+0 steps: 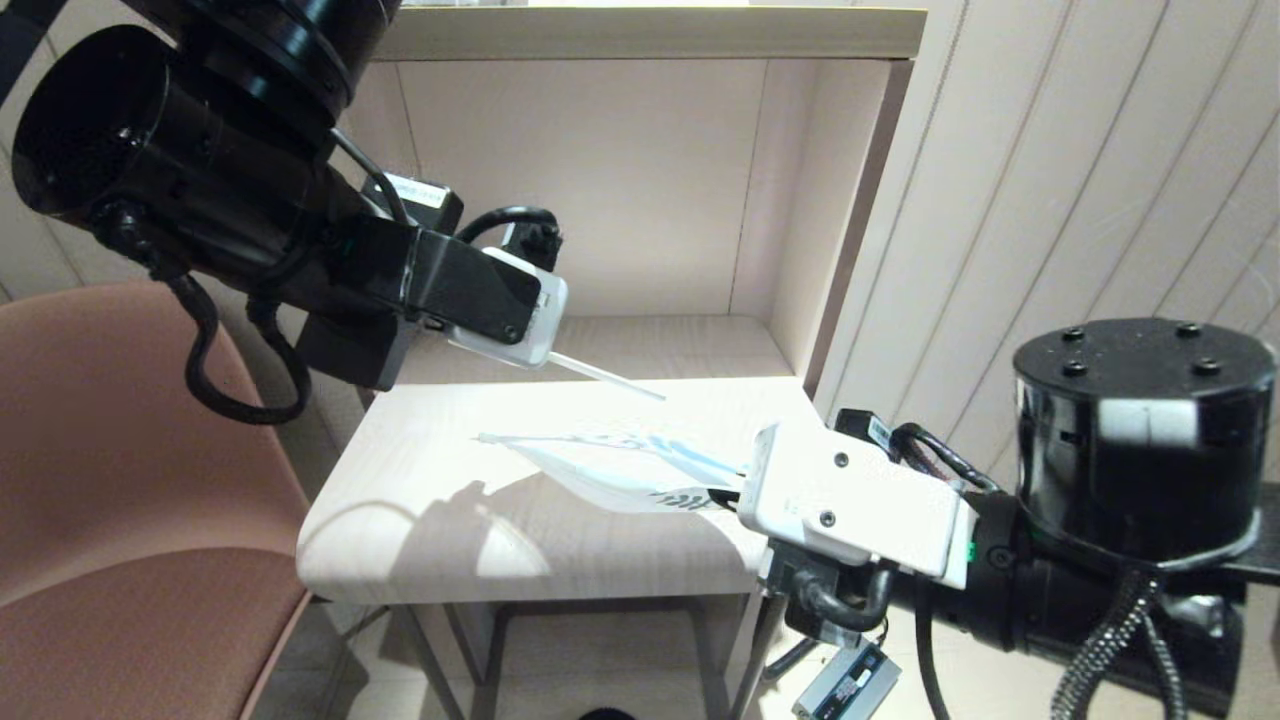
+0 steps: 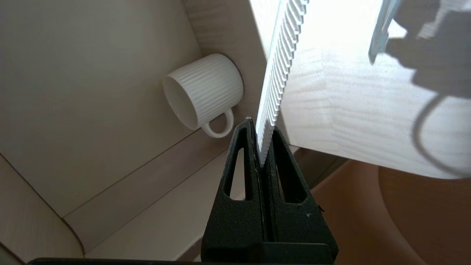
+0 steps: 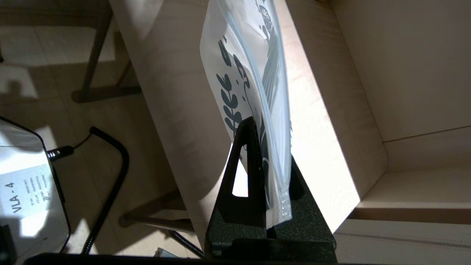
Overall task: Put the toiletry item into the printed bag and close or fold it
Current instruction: Place the comb into the storage bag
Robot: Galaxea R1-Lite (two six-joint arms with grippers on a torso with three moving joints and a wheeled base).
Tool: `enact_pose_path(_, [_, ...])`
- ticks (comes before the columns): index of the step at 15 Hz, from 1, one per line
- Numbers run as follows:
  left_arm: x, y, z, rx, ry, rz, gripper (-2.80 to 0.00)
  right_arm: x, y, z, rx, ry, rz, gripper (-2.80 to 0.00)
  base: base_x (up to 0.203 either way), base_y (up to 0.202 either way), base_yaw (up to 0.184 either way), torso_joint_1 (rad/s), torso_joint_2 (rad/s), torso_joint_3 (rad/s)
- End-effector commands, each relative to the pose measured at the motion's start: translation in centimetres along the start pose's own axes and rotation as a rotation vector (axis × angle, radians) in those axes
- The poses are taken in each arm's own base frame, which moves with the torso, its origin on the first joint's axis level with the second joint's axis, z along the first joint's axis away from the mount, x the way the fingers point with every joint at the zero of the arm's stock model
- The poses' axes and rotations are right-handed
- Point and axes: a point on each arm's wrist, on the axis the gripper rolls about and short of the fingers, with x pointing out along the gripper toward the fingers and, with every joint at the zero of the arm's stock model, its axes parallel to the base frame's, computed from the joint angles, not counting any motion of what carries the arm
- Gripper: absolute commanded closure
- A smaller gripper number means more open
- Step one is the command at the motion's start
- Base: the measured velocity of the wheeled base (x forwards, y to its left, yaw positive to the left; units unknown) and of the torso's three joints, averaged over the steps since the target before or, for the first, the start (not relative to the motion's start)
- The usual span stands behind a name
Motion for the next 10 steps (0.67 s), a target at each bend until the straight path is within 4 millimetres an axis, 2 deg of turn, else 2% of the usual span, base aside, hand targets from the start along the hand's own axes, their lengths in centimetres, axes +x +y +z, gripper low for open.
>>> enact_pose_path(1, [-0.4, -0.3, -0.4, 0.008, 0.002, -0.018, 0.00, 0.2, -0.4, -0.4, 0.000, 0.018, -0.017, 0.00, 0.000, 0.000, 0.000, 0.000, 0.00, 0.000])
enact_pose_path(6, [0.3, -1.3, -0.3, 0.048, 0.045, -0.108, 0.00, 0.7, -0.8, -1.4, 0.010, 0.055, -0.031, 0.00, 0.000, 0.000, 0.000, 0.000, 0.00, 0.000])
enact_pose_path(10, [3.4, -1.4, 1.4, 0.095, 0.102, -0.163, 0.00, 2.0, -0.5, -1.5, 0.012, 0.030, -0.047, 0.00, 0.000, 0.000, 0.000, 0.000, 0.00, 0.000])
